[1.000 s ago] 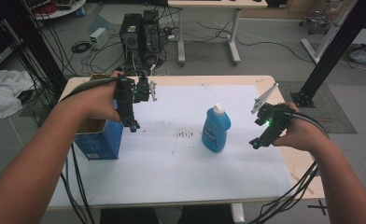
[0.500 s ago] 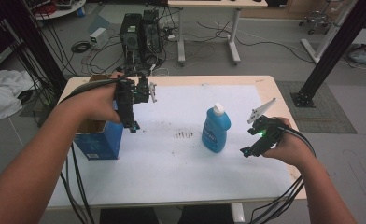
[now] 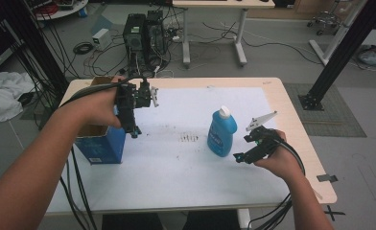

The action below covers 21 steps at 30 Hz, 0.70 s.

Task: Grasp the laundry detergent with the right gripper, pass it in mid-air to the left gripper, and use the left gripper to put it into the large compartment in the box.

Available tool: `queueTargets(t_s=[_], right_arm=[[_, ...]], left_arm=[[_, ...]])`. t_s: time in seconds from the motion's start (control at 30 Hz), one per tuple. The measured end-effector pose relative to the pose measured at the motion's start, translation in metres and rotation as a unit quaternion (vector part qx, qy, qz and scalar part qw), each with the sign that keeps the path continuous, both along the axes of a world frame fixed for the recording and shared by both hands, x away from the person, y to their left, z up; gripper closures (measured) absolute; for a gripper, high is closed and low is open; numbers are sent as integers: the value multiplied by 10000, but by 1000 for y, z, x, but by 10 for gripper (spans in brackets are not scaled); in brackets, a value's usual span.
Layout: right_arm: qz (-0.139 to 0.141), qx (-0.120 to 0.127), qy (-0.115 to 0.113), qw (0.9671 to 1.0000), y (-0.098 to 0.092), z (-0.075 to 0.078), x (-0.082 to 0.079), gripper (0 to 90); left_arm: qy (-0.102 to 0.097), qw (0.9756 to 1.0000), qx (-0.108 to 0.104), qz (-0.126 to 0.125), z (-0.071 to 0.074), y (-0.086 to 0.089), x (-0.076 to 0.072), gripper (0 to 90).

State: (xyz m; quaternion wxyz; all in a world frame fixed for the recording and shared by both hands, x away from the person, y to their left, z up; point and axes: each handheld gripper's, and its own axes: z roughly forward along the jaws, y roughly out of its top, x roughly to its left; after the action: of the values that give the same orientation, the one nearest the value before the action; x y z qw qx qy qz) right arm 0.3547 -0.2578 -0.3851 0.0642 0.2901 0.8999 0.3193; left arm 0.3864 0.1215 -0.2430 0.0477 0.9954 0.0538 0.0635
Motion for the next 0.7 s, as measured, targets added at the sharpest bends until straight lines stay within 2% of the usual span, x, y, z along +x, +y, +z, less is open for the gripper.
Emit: queueTargets(t_s=[0.03, 0.1, 0.27, 0.5, 0.7], right_arm=[[0, 0, 0, 10000, 0, 0, 0, 125], [-139, 181, -124, 9997, 7, -6, 2, 125], [-246, 411, -287, 9984, 14, -10, 5, 125], [-354, 609, -493, 9963, 24, -15, 10, 125], [-468, 639, -594, 9951, 32, -23, 14, 125]], left_arm=[[0, 10000, 0, 0, 0, 0, 0, 98], [9, 10000, 10, -6, 0, 1, -1, 98], [3, 10000, 24, -2, 0, 2, -2, 98], [-3, 10000, 42, 9, 1, 3, -3, 98], [-20, 10000, -16, 41, 3, 7, -2, 98]])
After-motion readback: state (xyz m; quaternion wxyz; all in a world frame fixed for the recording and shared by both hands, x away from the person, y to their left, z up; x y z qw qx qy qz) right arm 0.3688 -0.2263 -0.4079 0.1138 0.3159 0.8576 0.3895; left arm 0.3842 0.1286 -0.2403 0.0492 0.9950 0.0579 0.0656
